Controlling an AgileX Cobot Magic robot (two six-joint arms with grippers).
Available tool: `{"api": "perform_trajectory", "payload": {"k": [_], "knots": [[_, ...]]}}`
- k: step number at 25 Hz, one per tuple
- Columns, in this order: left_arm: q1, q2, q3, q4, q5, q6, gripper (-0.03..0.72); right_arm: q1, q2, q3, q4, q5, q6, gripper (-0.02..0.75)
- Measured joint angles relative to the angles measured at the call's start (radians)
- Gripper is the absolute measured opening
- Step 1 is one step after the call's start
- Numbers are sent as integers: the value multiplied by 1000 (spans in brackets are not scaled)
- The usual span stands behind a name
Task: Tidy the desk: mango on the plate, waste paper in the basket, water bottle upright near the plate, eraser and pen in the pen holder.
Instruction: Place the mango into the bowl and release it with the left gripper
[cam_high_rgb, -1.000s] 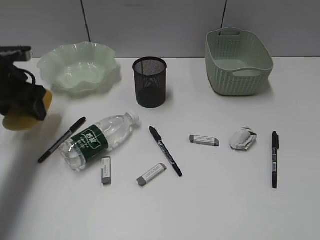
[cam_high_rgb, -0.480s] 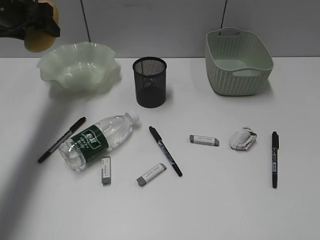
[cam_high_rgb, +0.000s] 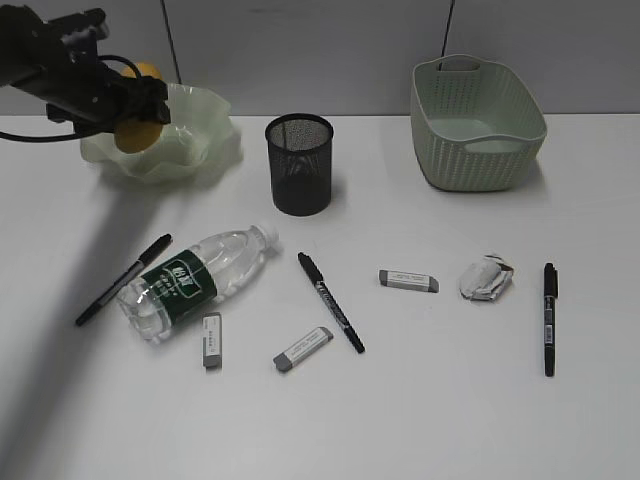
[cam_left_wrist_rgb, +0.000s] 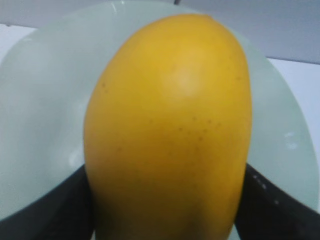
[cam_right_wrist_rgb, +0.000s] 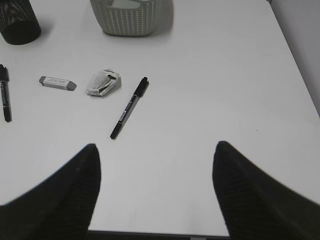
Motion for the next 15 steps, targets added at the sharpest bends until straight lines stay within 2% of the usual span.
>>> {"api": "perform_trajectory", "payload": {"k": [3, 8, 15], "knots": [[-13, 61, -36, -5, -21, 0, 571, 0, 0, 0, 0, 0, 0, 554], [-24, 104, -69, -9, -40, 0, 619, 0, 0, 0, 0, 0, 0, 554], [-26, 91, -79, 34, -26, 0, 624, 0, 0, 0, 0, 0, 0, 554]]}}
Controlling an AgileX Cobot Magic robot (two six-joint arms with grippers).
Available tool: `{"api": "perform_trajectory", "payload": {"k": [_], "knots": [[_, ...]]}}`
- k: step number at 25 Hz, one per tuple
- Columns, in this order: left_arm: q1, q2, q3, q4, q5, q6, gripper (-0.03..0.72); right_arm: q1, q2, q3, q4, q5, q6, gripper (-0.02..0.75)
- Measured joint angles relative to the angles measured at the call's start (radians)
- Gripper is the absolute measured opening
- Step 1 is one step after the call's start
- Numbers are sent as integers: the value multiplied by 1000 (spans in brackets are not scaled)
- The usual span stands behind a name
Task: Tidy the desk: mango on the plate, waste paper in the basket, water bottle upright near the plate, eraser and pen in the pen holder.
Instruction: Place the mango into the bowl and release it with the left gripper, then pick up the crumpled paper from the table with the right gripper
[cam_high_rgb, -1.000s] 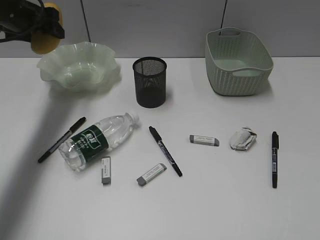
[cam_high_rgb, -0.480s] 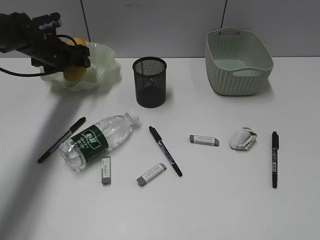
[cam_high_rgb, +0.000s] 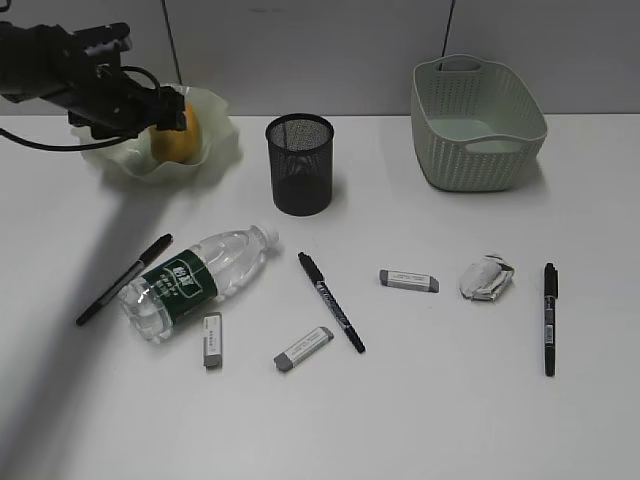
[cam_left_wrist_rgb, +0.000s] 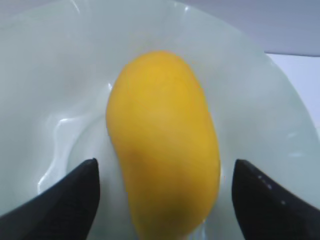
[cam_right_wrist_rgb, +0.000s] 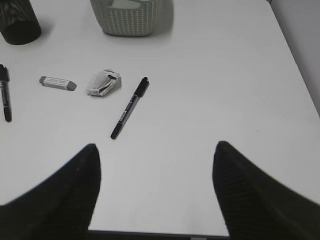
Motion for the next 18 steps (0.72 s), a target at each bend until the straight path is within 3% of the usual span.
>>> {"api": "perform_trajectory", "payload": {"k": [5, 14, 18], "knots": [[0, -78, 0, 18, 143, 0, 622, 0, 0, 0, 0, 0, 0, 554], [0, -310, -2, 88, 714, -2, 580, 0, 0, 0, 6, 0, 0, 554], [0, -386, -2, 107, 874, -37, 568, 0, 0, 0, 6, 0, 0, 554]]}}
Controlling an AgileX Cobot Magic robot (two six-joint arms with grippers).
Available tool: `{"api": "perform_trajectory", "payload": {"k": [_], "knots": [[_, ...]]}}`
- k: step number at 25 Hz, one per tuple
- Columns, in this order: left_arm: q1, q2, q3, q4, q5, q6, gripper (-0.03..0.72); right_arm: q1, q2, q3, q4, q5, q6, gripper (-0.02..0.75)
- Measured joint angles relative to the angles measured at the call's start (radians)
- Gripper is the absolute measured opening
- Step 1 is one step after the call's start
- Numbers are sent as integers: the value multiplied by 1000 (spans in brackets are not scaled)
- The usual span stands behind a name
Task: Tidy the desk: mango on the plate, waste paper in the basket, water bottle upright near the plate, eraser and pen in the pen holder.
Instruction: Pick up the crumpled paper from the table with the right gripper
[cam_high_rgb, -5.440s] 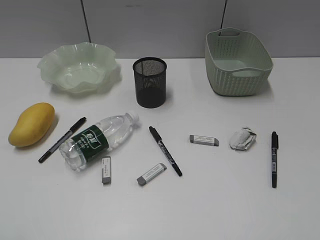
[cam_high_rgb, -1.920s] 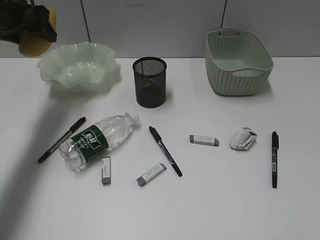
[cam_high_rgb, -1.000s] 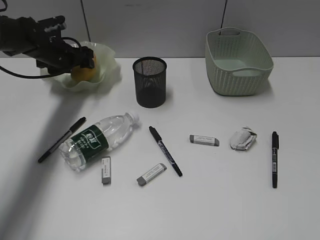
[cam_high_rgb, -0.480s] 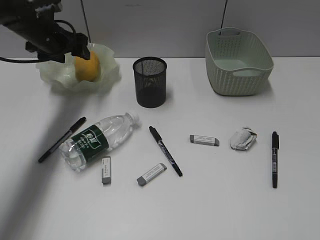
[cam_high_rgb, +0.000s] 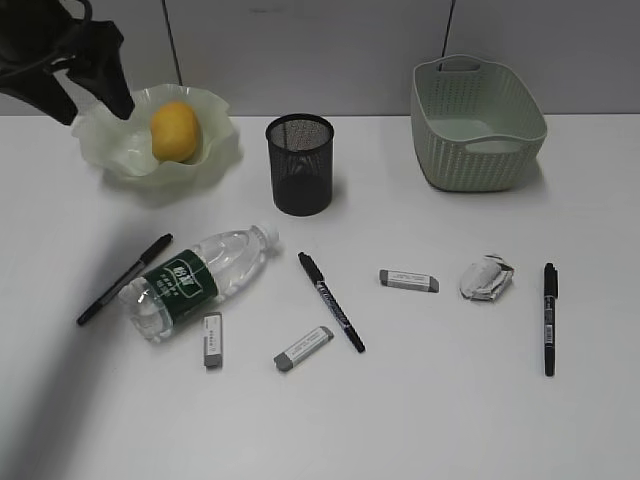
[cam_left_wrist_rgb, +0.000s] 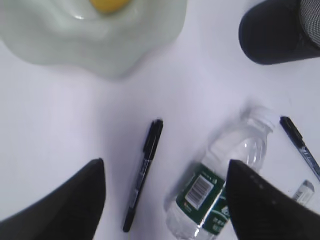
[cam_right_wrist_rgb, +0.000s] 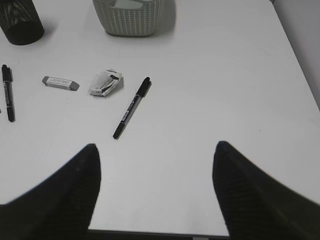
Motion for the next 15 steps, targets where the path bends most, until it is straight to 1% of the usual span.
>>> {"api": "perform_trajectory", "payload": {"k": [4, 8, 12, 15], "knots": [[0, -67, 15, 50, 30, -39, 540, 0, 0, 0, 0, 0, 0, 554], [0, -179, 121, 74, 30, -55, 525, 0, 0, 0, 0, 0, 0, 554], [0, -341, 311, 90, 32, -58, 523, 0, 0, 0, 0, 0, 0, 554], [0, -507, 490, 115, 23, -58, 523, 0, 0, 0, 0, 0, 0, 554]]}}
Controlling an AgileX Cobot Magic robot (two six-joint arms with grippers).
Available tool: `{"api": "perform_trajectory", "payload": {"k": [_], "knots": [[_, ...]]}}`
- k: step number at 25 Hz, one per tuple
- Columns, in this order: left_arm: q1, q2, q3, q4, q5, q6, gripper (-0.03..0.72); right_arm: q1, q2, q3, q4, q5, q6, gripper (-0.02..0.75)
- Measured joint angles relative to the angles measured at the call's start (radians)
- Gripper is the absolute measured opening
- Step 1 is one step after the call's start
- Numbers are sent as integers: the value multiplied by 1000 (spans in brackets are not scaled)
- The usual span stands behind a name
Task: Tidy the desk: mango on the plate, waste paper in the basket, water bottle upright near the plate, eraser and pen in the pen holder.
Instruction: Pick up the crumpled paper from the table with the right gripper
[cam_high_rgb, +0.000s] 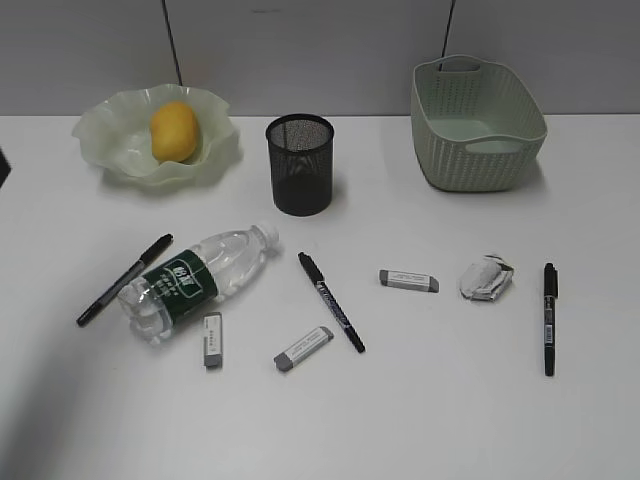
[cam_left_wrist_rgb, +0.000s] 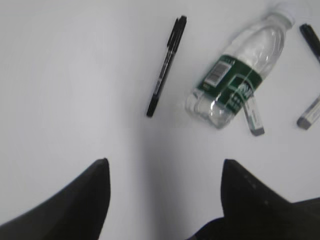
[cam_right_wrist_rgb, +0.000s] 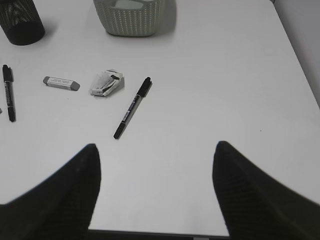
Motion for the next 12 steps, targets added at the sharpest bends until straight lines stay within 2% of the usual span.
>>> {"api": "perform_trajectory", "payload": {"k": [7, 12], "knots": [[0, -434, 348, 1, -128, 0, 523, 0, 0, 0, 0, 0, 0, 554], [0, -773, 505, -1, -147, 0, 523, 0, 0, 0, 0, 0, 0, 554]]}}
